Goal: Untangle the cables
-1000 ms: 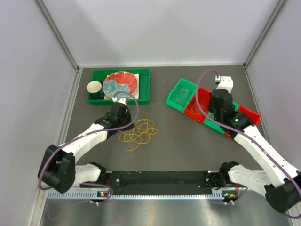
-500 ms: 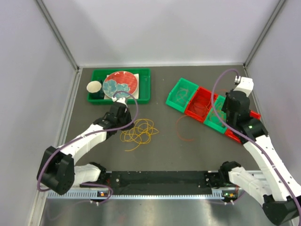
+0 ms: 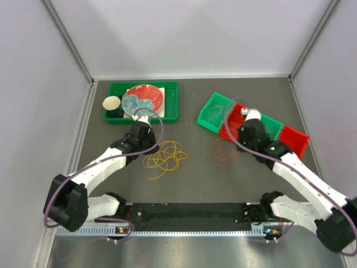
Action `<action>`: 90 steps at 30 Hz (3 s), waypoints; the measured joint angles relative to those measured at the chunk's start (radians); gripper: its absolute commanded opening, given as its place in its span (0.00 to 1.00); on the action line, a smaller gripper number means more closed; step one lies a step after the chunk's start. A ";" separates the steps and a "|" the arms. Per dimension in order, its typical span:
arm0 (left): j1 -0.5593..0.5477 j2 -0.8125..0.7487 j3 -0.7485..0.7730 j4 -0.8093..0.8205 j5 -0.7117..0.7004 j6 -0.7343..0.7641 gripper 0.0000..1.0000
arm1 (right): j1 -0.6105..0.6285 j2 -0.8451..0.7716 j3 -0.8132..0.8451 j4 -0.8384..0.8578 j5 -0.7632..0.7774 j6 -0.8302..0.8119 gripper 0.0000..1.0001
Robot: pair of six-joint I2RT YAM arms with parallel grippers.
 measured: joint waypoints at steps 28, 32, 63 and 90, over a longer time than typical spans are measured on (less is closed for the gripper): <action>0.001 0.000 0.000 -0.001 -0.001 0.001 0.00 | 0.132 0.449 0.015 0.135 0.048 0.061 0.51; 0.002 0.006 0.000 0.000 0.000 0.001 0.00 | 0.133 0.369 -0.010 0.140 0.015 0.132 0.55; 0.006 0.140 0.011 0.040 0.126 0.023 0.56 | 0.187 0.505 -0.154 0.319 0.099 0.649 0.14; 0.006 0.121 0.016 0.033 0.131 0.030 0.54 | 0.238 0.029 -0.247 0.154 0.222 0.460 0.25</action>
